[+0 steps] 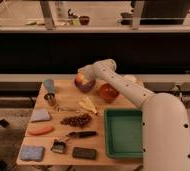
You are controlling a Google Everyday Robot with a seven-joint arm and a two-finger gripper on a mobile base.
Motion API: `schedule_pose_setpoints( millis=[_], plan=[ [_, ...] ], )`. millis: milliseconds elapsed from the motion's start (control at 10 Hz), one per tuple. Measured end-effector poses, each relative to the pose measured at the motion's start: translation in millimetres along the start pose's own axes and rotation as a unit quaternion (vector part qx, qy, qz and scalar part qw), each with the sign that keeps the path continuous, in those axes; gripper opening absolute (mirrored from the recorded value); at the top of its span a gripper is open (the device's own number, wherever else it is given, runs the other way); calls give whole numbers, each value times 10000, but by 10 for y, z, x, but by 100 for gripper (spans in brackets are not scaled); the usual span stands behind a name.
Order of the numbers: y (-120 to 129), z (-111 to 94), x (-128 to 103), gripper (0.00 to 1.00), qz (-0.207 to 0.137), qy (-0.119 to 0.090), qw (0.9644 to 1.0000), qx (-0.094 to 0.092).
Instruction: Place apple in purple bowl
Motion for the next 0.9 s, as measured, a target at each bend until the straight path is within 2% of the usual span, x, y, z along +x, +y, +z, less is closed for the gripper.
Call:
schedule_pose_setpoints(
  millis=[400, 500, 900],
  plan=[
    [17, 19, -23, 77, -14, 38, 10000, 71],
    [18, 18, -15, 80, -21, 48, 10000, 77],
    [27, 26, -44, 80, -61, 68, 9999, 106]
  ],
)
